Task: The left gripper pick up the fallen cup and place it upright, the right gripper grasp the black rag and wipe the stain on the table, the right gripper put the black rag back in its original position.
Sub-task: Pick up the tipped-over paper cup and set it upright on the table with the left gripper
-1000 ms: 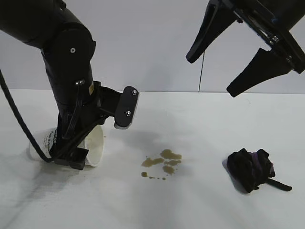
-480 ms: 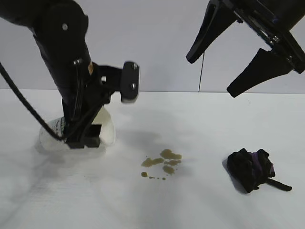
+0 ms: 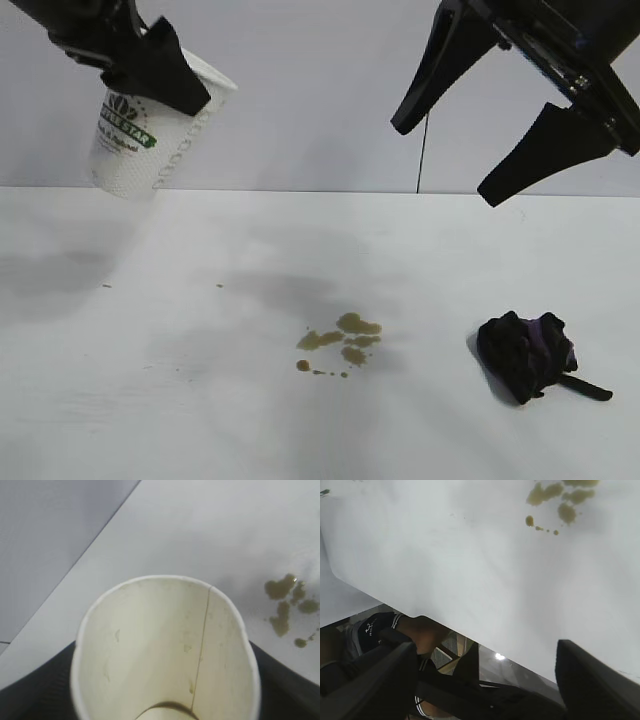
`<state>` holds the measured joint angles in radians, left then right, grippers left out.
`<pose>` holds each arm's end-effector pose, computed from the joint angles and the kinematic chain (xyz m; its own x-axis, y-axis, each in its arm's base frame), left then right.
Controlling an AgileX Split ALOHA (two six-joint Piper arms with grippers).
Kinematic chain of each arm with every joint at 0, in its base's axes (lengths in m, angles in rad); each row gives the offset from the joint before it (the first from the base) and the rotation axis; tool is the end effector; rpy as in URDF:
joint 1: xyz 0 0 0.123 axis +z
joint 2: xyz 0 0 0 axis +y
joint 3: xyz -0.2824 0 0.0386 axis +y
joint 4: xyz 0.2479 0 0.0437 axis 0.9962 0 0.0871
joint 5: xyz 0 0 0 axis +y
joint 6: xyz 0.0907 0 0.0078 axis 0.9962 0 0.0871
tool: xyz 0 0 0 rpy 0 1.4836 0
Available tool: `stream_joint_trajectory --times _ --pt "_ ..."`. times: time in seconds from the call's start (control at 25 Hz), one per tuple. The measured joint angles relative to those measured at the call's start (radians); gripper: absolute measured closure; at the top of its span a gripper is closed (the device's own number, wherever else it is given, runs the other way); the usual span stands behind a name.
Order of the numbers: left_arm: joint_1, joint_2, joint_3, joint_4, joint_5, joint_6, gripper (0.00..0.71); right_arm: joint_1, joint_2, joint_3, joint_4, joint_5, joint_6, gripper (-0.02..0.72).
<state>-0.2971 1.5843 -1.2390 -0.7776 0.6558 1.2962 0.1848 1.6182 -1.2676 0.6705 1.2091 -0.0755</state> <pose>0.3233 -0.1398 0.3054 -0.1984 0.6204 -0.7588 0.8421 0.5040 0.1919 0.2983 0.1096 0.2864 -0.9973 -0.0235 -0.0694 -0.0603 0.8004 0.5964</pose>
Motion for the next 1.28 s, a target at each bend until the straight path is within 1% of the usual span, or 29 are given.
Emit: stream_joint_trajectory --times 0.08,0.16,0.24,0.32,0.4,0.48,0.56,0.6,0.72,0.8,0.96,1.16,1.28 --pt "0.064 -0.006 0.0 -0.19 0.111 0.149 0.179 0.0 0.0 0.0 0.0 0.0 0.0 0.18" --pt "0.12 -0.006 0.0 -0.338 0.209 0.264 0.179 0.0 0.0 0.0 0.0 0.0 0.0 0.18" --pt "0.175 -0.006 0.0 -0.395 0.291 0.336 0.179 0.0 0.0 0.0 0.0 0.0 0.0 0.18" --pt "0.219 -0.006 0.01 -0.414 0.351 0.386 0.179 0.0 0.0 0.0 0.0 0.0 0.0 0.18" --pt "0.263 -0.006 0.044 -0.428 0.366 0.437 0.18 0.0 0.0 0.0 0.0 0.0 0.0 0.18" --pt "0.299 -0.006 0.104 -0.455 0.356 0.514 0.18 0.0 0.0 0.0 0.0 0.0 0.0 0.18" --pt "0.329 -0.006 0.189 -0.53 0.325 0.62 0.18 0.0 0.0 0.0 0.0 0.0 0.0 0.18" --pt "0.34 -0.006 0.234 -0.592 0.299 0.7 0.18 0.0 0.0 0.0 0.0 0.0 0.0 0.18" --pt "0.348 -0.006 0.344 -0.818 0.236 0.949 0.18 0.0 0.0 0.0 0.0 0.0 0.0 0.18" --pt "0.348 0.01 0.377 -0.868 0.234 1.061 0.18 0.0 0.0 0.0 0.0 0.0 0.0 0.18" --pt "0.348 0.124 0.385 -0.9 0.239 1.099 0.182 0.0 0.0 0.0 0.0 0.0 0.0 0.18" --pt "0.348 0.306 0.387 -0.91 0.246 1.11 0.182 0.0 0.0 0.0 0.0 0.0 0.0 0.18" --pt "0.348 0.359 0.387 -0.913 0.246 1.147 0.182 0.0 0.0 0.0 0.0 0.0 0.0 0.18"
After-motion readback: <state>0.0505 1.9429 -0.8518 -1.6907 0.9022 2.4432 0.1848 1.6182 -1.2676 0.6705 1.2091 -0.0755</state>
